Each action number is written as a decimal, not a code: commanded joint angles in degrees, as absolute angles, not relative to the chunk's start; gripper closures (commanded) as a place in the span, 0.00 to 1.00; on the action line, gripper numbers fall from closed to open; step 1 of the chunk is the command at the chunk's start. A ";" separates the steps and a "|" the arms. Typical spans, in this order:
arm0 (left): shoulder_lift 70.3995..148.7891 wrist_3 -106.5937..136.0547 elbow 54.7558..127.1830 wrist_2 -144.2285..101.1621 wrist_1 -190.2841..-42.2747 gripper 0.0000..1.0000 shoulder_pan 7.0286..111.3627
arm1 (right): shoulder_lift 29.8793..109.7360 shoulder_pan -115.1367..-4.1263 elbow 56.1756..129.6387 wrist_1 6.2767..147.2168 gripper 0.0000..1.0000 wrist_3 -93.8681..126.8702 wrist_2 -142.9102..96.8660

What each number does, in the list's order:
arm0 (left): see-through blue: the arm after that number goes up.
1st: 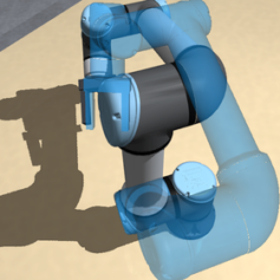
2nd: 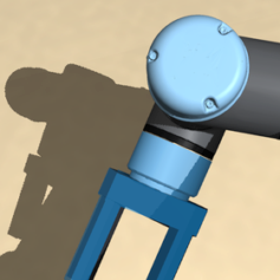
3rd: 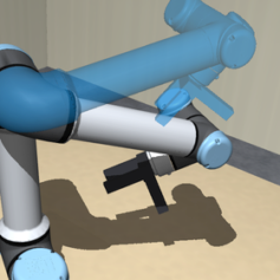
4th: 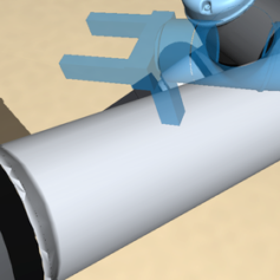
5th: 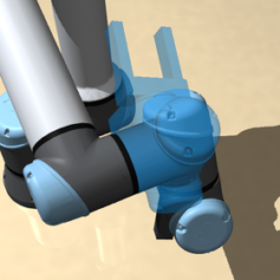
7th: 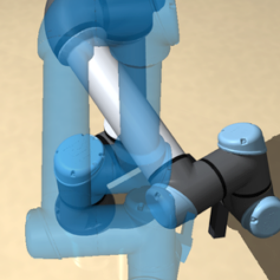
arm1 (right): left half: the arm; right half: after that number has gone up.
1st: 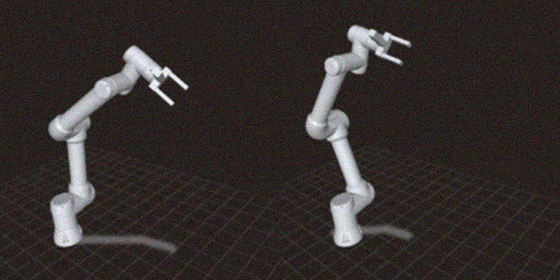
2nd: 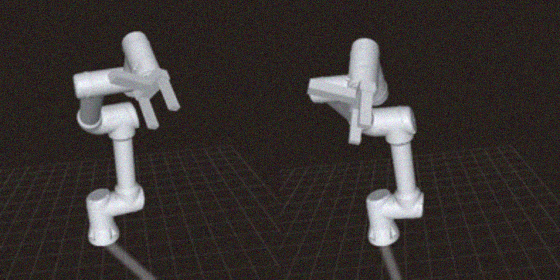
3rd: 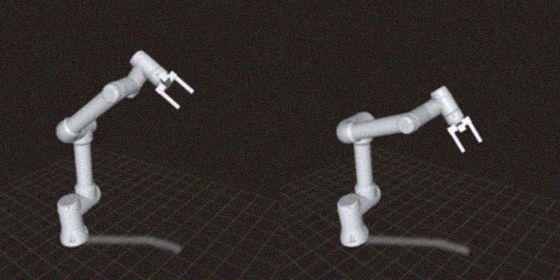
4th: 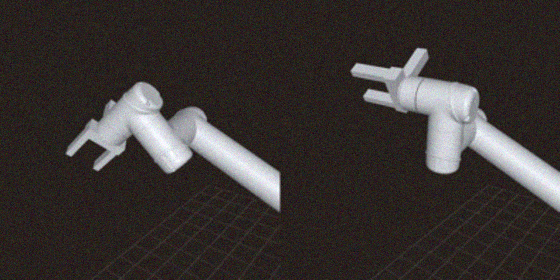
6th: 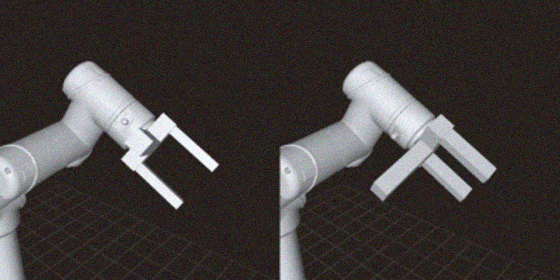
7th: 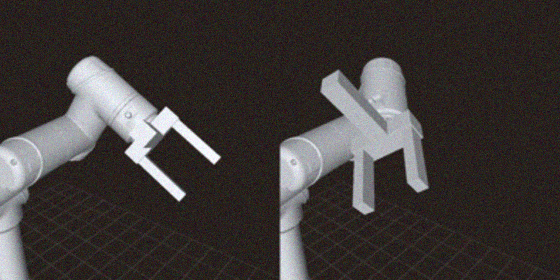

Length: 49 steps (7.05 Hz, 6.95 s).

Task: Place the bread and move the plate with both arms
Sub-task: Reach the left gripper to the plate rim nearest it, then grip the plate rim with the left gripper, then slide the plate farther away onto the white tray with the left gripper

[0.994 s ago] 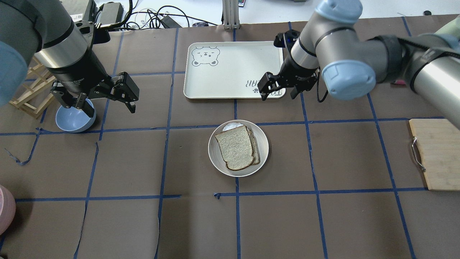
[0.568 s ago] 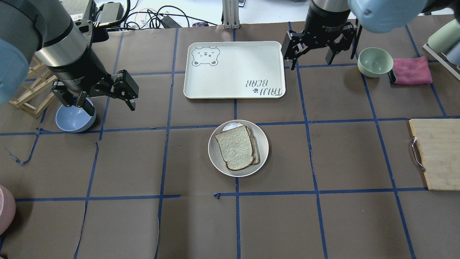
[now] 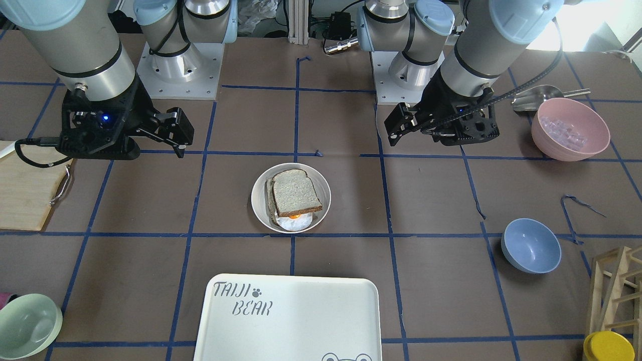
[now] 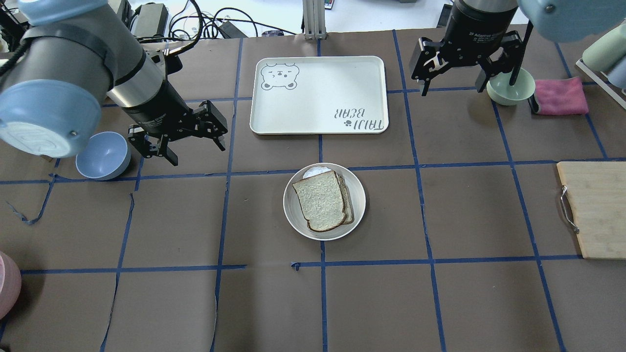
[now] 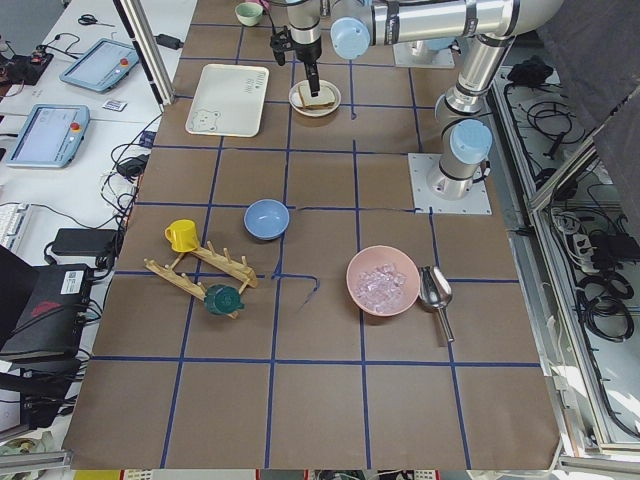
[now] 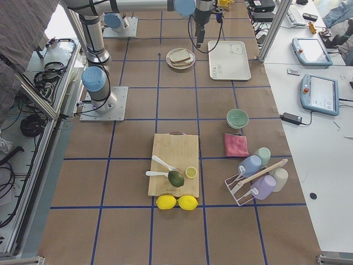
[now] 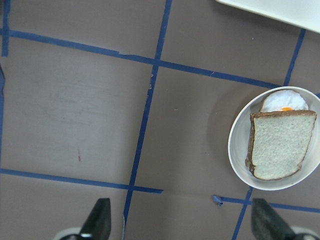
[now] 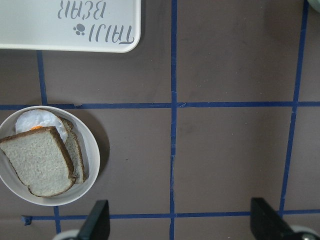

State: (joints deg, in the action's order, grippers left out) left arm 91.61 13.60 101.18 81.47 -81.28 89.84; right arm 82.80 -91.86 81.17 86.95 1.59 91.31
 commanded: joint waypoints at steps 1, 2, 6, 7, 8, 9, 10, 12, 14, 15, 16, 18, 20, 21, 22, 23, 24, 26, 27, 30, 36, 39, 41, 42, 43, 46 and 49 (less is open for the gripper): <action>94.73 19.40 107.99 80.95 -69.30 0.10 93.76 | 83.23 -91.76 81.21 87.28 0.00 1.41 92.02; 95.79 19.68 110.11 80.77 -67.34 0.14 94.39 | 83.41 -91.84 81.12 87.28 0.00 1.41 92.02; 100.45 19.60 117.04 76.20 -56.83 0.14 98.26 | 83.50 -92.02 80.95 87.28 0.00 -0.97 91.58; 101.68 19.69 119.51 75.68 -52.78 0.14 98.35 | 83.50 -92.02 80.69 87.28 0.00 -1.14 91.58; 102.65 19.77 120.49 73.41 -50.73 0.14 99.05 | 83.50 -91.93 80.60 87.28 0.00 -1.14 91.67; 103.61 21.78 120.50 73.30 -49.49 0.15 100.88 | 83.58 -91.93 80.42 87.28 0.00 -1.06 91.76; 104.75 23.71 120.59 73.39 -48.44 0.18 102.55 | 83.50 -91.93 80.33 87.28 0.00 -1.05 91.93; 105.73 23.12 120.59 73.56 -48.34 0.28 102.66 | 83.50 -91.93 80.33 87.28 0.00 -1.05 91.85; 105.64 22.59 120.41 73.83 -48.34 0.37 102.40 | 83.50 -91.85 80.42 87.28 0.00 -1.05 91.85; 105.73 22.50 120.32 73.92 -48.34 0.44 102.31 | 83.50 -91.85 80.51 87.28 0.00 -1.14 91.85; 105.65 21.37 120.15 74.00 -48.34 0.44 102.04 | 83.50 -91.76 80.51 87.19 0.00 -1.14 91.85; 105.03 21.18 120.06 74.27 -48.87 0.42 100.64 | 83.41 -91.76 80.59 87.19 0.00 -1.14 91.85; 106.08 21.27 120.41 74.09 -48.87 0.42 100.63 | 83.41 -91.67 80.60 87.19 0.00 -1.14 91.76; 106.69 22.31 120.15 73.48 -48.61 0.42 100.63 | 83.41 -91.67 80.60 87.19 0.00 -1.06 91.76; 106.87 22.24 120.06 73.48 -48.26 0.44 100.63 | 83.41 -91.67 80.68 87.19 0.00 -1.14 91.76; 106.96 22.06 120.15 73.30 -48.34 0.77 100.63 | 83.41 -91.76 80.68 87.19 0.00 -1.06 91.67; 107.05 22.15 120.15 73.30 -48.25 1.00 100.63 | 83.41 -91.76 80.68 87.19 0.00 -1.05 91.50; 106.96 22.93 120.06 73.12 -48.43 1.00 100.63 | 83.41 -91.67 80.77 87.19 0.00 -1.05 91.41; 106.61 23.03 119.28 73.21 -48.78 1.00 100.55 | 83.41 -91.84 80.77 87.19 0.00 -0.97 91.32; 105.39 25.22 113.92 69.02 -54.73 1.00 98.18 | 83.41 -91.76 80.86 87.19 0.00 -1.05 91.41; 112.30 24.62 92.62 67.24 -67.45 1.00 95.19 | 83.41 -91.76 81.04 87.19 0.00 -1.14 91.32; 122.40 18.81 81.52 67.24 -67.59 1.00 95.10 | 83.41 -91.85 81.04 87.28 0.00 -1.14 91.76; 128.20 18.46 74.74 66.80 -67.59 1.00 95.10 | 83.41 -91.58 81.04 87.28 0.00 -1.14 91.84; 131.28 18.46 71.14 66.71 -67.59 1.00 95.10 | 83.41 -91.84 81.04 87.28 0.00 -0.97 91.76; 133.74 18.37 68.32 66.62 -67.59 1.00 95.10 | 83.41 -91.85 81.04 87.28 0.00 -1.14 91.76; 137.28 18.28 66.61 66.62 -67.59 1.00 95.10 | 83.41 -91.67 81.04 87.28 0.00 -1.14 91.76; 137.46 16.44 67.85 66.97 -67.50 0.05 95.01 | 83.41 -91.67 81.12 87.28 0.00 -1.05 91.67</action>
